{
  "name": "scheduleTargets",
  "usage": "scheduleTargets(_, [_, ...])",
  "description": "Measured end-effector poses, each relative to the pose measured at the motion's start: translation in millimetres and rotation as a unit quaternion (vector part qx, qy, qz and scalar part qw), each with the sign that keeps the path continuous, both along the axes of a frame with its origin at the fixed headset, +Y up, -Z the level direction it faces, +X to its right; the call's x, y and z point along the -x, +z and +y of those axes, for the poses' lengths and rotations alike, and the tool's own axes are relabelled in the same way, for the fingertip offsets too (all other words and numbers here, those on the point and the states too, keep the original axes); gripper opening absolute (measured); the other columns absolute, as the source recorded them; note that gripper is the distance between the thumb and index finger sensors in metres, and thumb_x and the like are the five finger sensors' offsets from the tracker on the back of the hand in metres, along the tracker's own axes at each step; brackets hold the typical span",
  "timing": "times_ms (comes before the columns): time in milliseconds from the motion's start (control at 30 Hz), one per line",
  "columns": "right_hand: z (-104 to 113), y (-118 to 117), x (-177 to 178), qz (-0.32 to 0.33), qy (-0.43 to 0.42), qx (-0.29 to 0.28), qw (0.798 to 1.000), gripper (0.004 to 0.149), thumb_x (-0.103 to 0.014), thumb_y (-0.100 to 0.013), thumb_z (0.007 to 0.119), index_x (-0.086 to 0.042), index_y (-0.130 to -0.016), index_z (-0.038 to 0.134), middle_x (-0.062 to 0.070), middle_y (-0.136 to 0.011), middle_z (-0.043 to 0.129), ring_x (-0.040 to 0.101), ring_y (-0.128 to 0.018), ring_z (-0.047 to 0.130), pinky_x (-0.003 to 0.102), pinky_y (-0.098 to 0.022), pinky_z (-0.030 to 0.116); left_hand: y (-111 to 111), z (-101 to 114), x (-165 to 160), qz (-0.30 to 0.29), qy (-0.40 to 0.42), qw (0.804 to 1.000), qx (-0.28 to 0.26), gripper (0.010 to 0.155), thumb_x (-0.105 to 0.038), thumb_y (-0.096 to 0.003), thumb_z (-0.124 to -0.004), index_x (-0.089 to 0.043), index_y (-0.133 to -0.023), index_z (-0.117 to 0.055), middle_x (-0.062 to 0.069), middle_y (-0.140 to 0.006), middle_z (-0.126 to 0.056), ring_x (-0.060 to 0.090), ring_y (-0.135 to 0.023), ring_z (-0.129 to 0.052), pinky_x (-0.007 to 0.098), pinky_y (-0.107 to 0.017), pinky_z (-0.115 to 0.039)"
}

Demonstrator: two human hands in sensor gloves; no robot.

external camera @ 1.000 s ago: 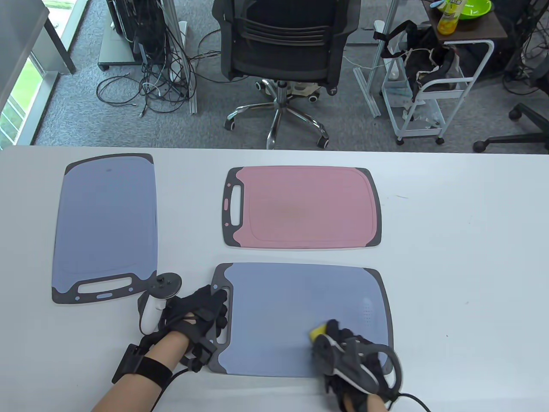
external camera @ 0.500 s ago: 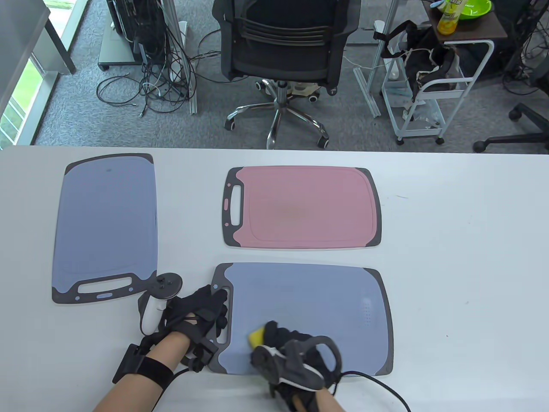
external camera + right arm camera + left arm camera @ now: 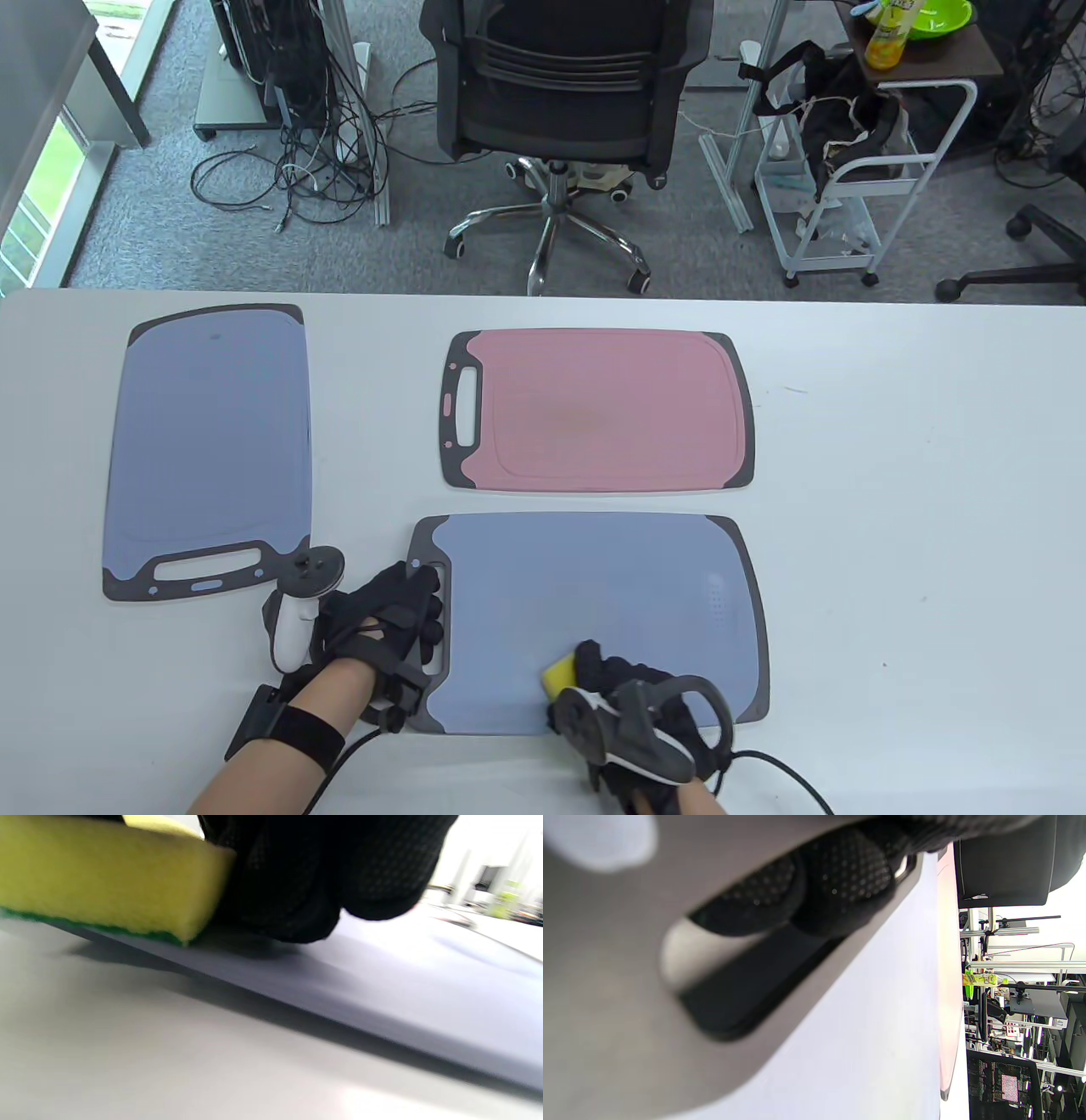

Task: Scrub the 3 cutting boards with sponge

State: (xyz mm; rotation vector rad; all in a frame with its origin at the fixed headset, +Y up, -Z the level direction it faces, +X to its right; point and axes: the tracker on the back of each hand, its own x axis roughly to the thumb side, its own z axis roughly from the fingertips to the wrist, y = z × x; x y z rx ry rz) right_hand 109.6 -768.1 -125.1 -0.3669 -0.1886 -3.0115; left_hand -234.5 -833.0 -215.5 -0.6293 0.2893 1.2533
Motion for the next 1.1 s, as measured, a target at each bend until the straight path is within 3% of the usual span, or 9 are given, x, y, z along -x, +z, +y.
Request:
scheduleTargets(233, [-8.6,-2.1,-140.6,-0.181,-0.006,0.037,0.983,0.079,-0.062,-0.044,0.071,-0.008,-0.101,0.063,0.008,-0.072,0.088,0.022,-0.049,0.095,0.043,-0.042,0.082,-3.5,-3.6,3.7,0.000,0.028,0.999,0.037,0.052,-0.058,-0.0556,-0.072,-0.021,-0.094,-0.072,-0.011,-0.062,-0.097,0.003,-0.039,-0.109,0.026,-0.031,-0.102])
scheduleTargets(400, [-11.8,3.9,-180.8,-0.226,-0.033,-0.016,0.973,0.077,-0.060,-0.044,0.076,-0.009,-0.101,0.065,0.009,-0.074,0.088,0.025,-0.053,0.094,0.046,-0.045,0.081,-8.3,-5.4,9.1,-0.021,0.098,0.992,0.080,0.050,-0.060,-0.0506,-0.075,-0.027,-0.089,-0.077,-0.012,-0.057,-0.099,0.005,-0.039,-0.109,0.030,-0.032,-0.102])
scheduleTargets(533, [-8.0,4.1,-188.9,-0.256,-0.099,-0.034,0.961,0.077,-0.060,-0.045,0.076,-0.009,-0.102,0.065,0.010,-0.075,0.087,0.025,-0.053,0.093,0.046,-0.045,0.080,-18.3,12.4,17.0,-0.072,0.158,0.983,-0.058,0.048,-0.053,-0.0607,-0.072,-0.018,-0.093,-0.073,-0.006,-0.063,-0.096,0.007,-0.040,-0.107,0.030,-0.032,-0.100])
scheduleTargets(633, [-4.8,4.0,-191.1,-0.257,-0.100,-0.036,0.960,0.077,-0.061,-0.045,0.075,-0.010,-0.102,0.064,0.009,-0.076,0.087,0.024,-0.054,0.093,0.045,-0.046,0.081,-18.8,51.2,24.8,-0.083,0.116,0.972,-0.187,0.049,-0.052,-0.0601,-0.073,-0.017,-0.094,-0.074,-0.005,-0.063,-0.096,0.008,-0.040,-0.107,0.031,-0.032,-0.099])
scheduleTargets(733, [-0.6,7.0,-195.6,-0.266,-0.133,-0.049,0.954,0.077,-0.061,-0.045,0.074,-0.010,-0.102,0.064,0.009,-0.075,0.087,0.024,-0.054,0.093,0.045,-0.046,0.081,-7.1,92.3,30.7,-0.105,0.129,0.916,-0.365,0.048,-0.048,-0.0571,-0.078,-0.019,-0.095,-0.077,-0.001,-0.065,-0.097,0.014,-0.042,-0.105,0.037,-0.035,-0.097])
scheduleTargets(867, [3.4,13.1,-202.3,-0.277,-0.166,-0.067,0.944,0.077,-0.061,-0.046,0.074,-0.009,-0.102,0.065,0.009,-0.075,0.087,0.024,-0.054,0.093,0.045,-0.046,0.081,26.1,152.9,38.3,-0.149,-0.045,0.829,-0.537,0.042,-0.042,-0.0497,-0.087,-0.032,-0.091,-0.083,-0.002,-0.081,-0.096,0.024,-0.074,-0.102,0.054,-0.063,-0.086])
scheduleTargets(967, [4.2,15.6,-206.4,-0.284,-0.182,-0.075,0.938,0.077,-0.060,-0.046,0.074,-0.009,-0.102,0.065,0.009,-0.075,0.087,0.024,-0.054,0.093,0.045,-0.046,0.081,42.7,156.3,31.2,-0.263,-0.176,0.784,-0.533,0.040,-0.039,-0.0468,-0.090,-0.030,-0.086,-0.086,-0.004,-0.084,-0.095,0.025,-0.086,-0.098,0.059,-0.072,-0.075])
scheduleTargets(1067, [4.3,15.7,-207.2,-0.287,-0.187,-0.076,0.936,0.077,-0.060,-0.046,0.075,-0.009,-0.102,0.065,0.009,-0.075,0.087,0.024,-0.054,0.093,0.045,-0.045,0.081,51.0,140.2,18.1,-0.298,-0.257,0.747,-0.536,0.041,-0.033,-0.0450,-0.089,-0.028,-0.085,-0.082,-0.004,-0.084,-0.092,0.025,-0.093,-0.092,0.059,-0.074,-0.067])
scheduleTargets(1100, [3.6,15.7,-207.2,-0.286,-0.188,-0.076,0.937,0.077,-0.060,-0.046,0.074,-0.009,-0.102,0.065,0.009,-0.075,0.087,0.024,-0.053,0.093,0.045,-0.045,0.081,53.7,134.0,12.2,-0.317,-0.306,0.715,-0.543,0.041,-0.033,-0.0464,-0.088,-0.029,-0.086,-0.079,-0.006,-0.086,-0.089,0.023,-0.096,-0.090,0.058,-0.075,-0.066])
